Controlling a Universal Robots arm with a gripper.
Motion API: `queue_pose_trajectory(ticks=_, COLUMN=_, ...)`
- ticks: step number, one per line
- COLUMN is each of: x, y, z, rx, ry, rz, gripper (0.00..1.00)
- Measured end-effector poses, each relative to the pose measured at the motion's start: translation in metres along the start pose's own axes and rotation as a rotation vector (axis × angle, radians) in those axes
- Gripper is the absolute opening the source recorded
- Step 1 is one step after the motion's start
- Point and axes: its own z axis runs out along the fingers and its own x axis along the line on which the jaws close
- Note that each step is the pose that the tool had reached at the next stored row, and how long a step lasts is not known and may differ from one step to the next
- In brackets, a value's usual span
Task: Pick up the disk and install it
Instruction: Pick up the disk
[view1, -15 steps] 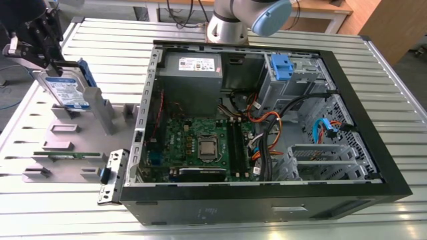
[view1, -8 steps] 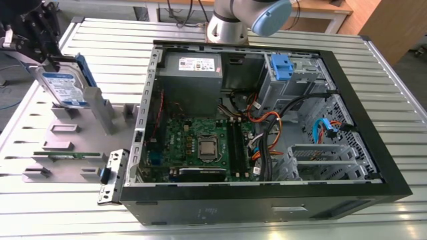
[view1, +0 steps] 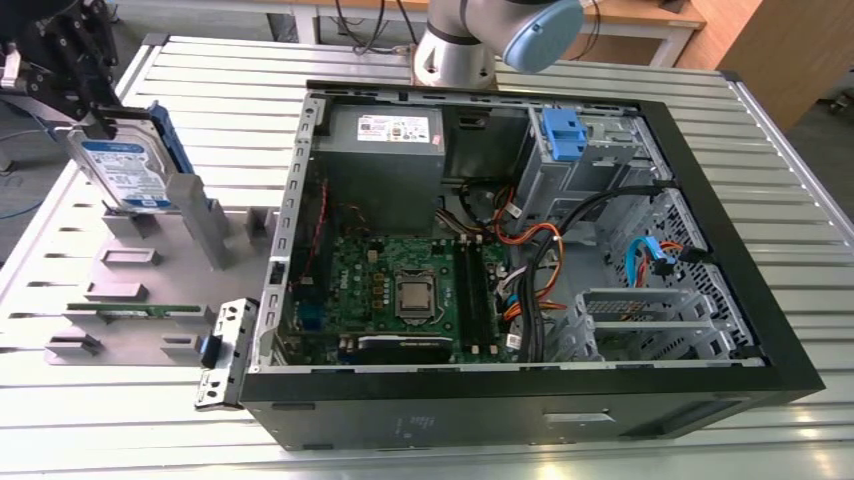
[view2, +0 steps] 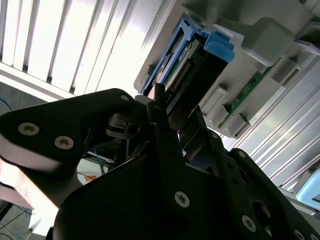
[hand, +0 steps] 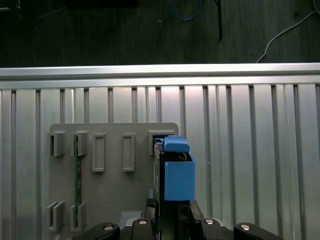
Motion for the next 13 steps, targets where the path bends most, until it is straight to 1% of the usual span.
queue_pose_trajectory(ticks=2, x=0.0000, y=0.0000, z=-0.0004, rx=-0.0002, ry=0.0001, rz=0.000, gripper=0.35)
queue_pose_trajectory(ticks=4, x=-0.0001, y=0.0001, z=-0.0023, rx=-0.0004, ry=0.0002, rz=0.000, gripper=0.35)
queue_pose_trajectory(ticks=13, x=-0.0006, y=0.0003, z=-0.0140, rx=-0.0001, ry=0.0001, rz=0.000, gripper=0.35)
